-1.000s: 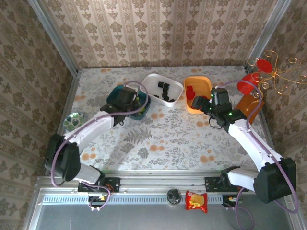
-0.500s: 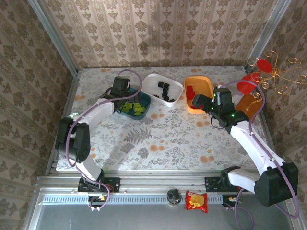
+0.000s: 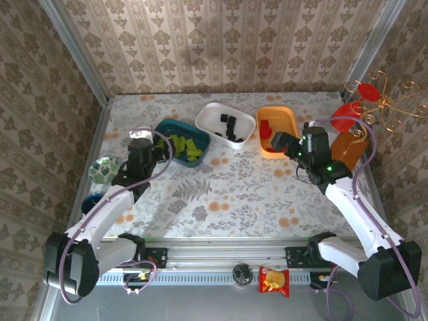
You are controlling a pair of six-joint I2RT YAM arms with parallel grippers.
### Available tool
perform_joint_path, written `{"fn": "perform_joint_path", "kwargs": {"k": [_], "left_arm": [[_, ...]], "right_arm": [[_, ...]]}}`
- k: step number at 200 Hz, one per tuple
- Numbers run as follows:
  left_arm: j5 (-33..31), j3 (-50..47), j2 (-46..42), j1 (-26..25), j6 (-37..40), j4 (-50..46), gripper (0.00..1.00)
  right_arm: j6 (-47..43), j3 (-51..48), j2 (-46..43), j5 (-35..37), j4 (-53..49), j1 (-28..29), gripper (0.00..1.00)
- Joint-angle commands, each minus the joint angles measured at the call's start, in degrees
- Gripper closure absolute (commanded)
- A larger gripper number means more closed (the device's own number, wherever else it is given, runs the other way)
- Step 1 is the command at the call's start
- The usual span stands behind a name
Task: Sort the legos into containers by color
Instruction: Reset both arms
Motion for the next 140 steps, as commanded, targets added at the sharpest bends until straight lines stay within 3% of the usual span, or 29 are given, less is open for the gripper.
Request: {"fn": "perform_joint_path", "kwargs": {"k": [1,31,57,75,118,140], "left_arm": [[0.30,-3.89,-1.02,4.99,-1.89,3.49,0.00],[4.26,-8.04,-0.08,13.74,-2.46,8.09,0.00],[2.85,-10.59,1.92,16.88,2.35,13.57,0.00],[2.90,-11.05,2.56,20.05,0.54,14.66,0.00],[-2.10,-10.96,8.86,20.73,9.09,20.03,0.00],[0.58,-14.25,14.08,20.98,11.05,32.76,0.00]], "right_arm": [[2.18,0.24,-0.56,4.12,-0.36,-0.27,0.00],[5.35,0.13,-0.72,8.21,-1.97,-0.25,0.00],[7.02,-0.18,-0.73,10.68,-2.55,-0.26,0.00],[7.10,-0.49,-0.47,10.71,-2.17,-0.25,0.00],[5.38,-0.12,0.94,11.83,-2.71,-0.49,0.00],[2.44,-1.29,0.43,12.58,-1.03,-0.93,0.00]]}}
